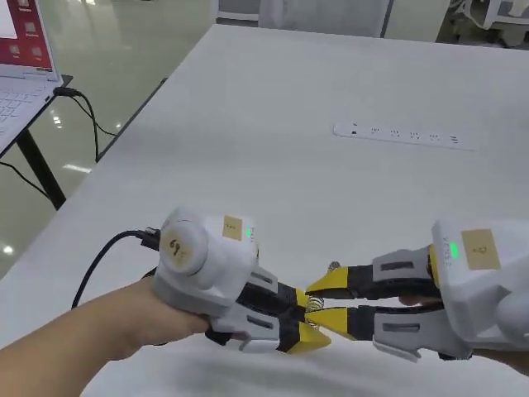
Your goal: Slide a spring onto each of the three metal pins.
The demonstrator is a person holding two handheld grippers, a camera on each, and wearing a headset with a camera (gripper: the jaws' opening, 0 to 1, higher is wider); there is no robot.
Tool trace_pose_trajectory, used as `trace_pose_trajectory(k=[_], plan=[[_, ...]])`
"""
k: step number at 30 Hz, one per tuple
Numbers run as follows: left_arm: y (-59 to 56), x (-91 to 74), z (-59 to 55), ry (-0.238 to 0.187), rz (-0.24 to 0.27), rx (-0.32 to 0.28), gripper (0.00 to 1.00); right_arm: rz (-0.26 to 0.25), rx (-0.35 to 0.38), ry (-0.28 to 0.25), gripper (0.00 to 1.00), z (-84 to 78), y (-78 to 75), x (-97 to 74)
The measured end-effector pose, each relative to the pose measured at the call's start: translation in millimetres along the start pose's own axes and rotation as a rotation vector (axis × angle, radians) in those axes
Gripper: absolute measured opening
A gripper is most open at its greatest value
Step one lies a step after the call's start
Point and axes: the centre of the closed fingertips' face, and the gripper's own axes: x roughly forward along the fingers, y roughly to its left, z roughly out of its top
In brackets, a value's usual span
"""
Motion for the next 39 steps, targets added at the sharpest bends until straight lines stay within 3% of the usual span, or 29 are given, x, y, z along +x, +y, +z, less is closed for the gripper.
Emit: trace_pose_trajectory(k=[18, 35, 39], plan=[[9.1, -13.3, 2.5, -0.025, 0.05, -0.065, 0.11, -0.025, -0.026, 0.01, 0.07, 2.1, -8.9, -3.1], [24.7, -55.4, -16.1, -0.035, 0.149, -0.159, 0.22, -0.064, -0.018, 0.035, 0.07, -9.1, -18.5, -2.5], [25.7, -62.9, -19.5, -0.039, 0.168, -0.178, 0.3, -0.074, -0.018, 0.036, 0.07, -9.7, -20.3, -2.7]])
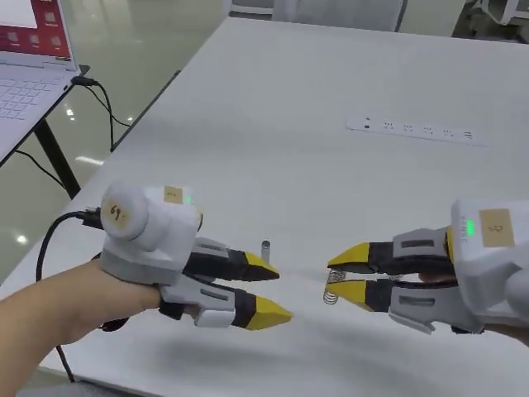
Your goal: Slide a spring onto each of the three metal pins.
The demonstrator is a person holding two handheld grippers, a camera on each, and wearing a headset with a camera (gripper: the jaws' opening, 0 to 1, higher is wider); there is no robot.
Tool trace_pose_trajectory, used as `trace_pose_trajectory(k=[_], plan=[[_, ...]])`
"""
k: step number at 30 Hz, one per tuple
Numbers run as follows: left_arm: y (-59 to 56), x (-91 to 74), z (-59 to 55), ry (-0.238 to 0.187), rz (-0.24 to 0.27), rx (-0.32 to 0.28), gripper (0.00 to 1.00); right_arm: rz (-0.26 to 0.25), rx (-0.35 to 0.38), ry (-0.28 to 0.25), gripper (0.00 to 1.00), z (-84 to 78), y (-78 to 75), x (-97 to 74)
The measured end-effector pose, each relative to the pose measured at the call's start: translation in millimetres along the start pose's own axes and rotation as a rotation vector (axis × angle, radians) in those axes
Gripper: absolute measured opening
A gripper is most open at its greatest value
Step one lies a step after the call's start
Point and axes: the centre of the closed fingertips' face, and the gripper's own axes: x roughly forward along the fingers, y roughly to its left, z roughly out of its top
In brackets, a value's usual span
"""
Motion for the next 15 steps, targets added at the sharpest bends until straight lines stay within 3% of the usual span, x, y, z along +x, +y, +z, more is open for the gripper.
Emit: trace_pose_trajectory(k=[15], plan=[[22.7, -36.1, -9.3, -0.03, 0.111, -0.067, 0.61, -0.021, 0.001, 0.01, 0.07, -4.4, -3.9, 4.8]])
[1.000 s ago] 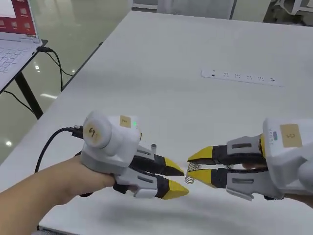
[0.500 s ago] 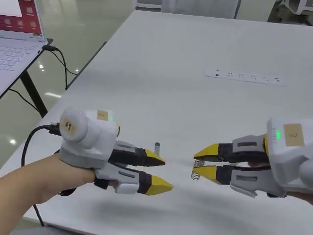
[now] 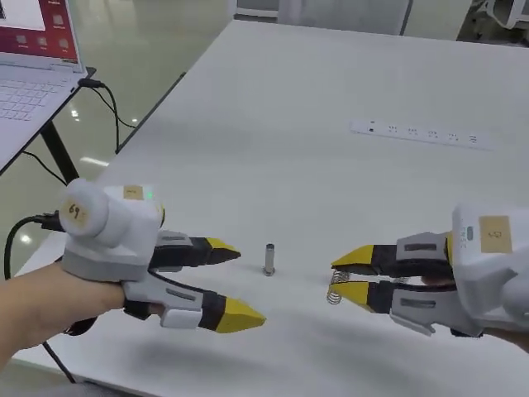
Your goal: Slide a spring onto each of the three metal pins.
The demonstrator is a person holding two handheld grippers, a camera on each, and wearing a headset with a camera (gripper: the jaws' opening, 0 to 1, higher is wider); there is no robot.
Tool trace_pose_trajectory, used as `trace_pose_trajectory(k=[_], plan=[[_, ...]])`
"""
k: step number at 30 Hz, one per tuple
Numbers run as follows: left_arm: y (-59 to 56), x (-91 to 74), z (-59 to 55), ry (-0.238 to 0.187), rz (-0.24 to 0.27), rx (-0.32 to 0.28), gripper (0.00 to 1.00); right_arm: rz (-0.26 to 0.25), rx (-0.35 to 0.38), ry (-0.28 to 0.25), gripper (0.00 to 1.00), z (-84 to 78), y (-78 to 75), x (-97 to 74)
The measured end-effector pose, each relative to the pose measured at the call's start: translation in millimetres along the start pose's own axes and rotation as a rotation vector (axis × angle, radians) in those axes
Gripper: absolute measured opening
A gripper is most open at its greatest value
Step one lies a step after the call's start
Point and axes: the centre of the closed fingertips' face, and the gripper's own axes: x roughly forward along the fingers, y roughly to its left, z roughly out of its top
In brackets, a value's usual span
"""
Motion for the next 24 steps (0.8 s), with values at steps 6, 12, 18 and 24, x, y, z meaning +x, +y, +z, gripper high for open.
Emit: trace_pose_trajectory(k=[6, 12, 18, 24], plan=[[8.0, -8.9, -1.8, -0.004, 0.043, 0.001, 0.75, -0.006, -0.002, 0.007, 0.07, -1.4, -2.0, 3.0], [16.6, -13.8, -0.6, -0.018, 0.087, -0.006, 0.92, -0.013, -0.006, 0.012, 0.07, -2.0, -4.4, 4.6], [20.7, -16.5, -2.4, -0.012, 0.105, -0.004, 0.98, -0.019, -0.007, 0.009, 0.08, -0.5, -6.1, 5.8], [21.4, -17.9, -2.1, -0.014, 0.109, -0.005, 0.98, -0.025, 0.003, 0.0, 0.07, 3.9, -10.7, 14.8]])
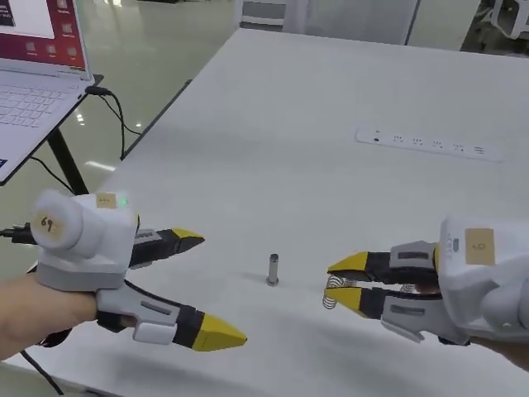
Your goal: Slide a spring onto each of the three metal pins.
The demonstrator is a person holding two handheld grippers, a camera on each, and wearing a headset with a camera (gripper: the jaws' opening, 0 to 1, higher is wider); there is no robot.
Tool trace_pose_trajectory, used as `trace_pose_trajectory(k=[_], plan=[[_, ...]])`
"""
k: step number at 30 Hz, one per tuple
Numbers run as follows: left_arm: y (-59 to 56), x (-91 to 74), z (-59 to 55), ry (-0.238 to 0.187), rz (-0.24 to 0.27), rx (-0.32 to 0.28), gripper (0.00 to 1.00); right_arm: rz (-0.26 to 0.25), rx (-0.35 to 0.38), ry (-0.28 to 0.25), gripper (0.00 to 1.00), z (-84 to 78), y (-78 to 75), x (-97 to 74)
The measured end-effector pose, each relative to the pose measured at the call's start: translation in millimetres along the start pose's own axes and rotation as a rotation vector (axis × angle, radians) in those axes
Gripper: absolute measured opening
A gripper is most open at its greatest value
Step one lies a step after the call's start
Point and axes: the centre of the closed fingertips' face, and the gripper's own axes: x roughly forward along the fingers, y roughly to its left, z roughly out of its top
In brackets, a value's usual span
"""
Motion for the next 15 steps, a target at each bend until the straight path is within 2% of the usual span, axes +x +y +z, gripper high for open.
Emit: trace_pose_trajectory(k=[7, 10, 15], plan=[[1.1, -1.3, 1.3, -0.005, 0.006, 0.0, 0.98, -0.008, -0.021, -0.015, 0.07, 13.4, -10.1, 20.8], [1.3, -2.1, 1.5, -0.007, 0.008, -0.001, 0.98, -0.033, 0.004, -0.043, 0.07, 23.7, -23.1, 30.1], [2.5, -4.9, 1.0, -0.009, 0.014, -0.002, 0.98, -0.067, 0.047, -0.059, 0.07, 29.3, -41.9, 39.9]])
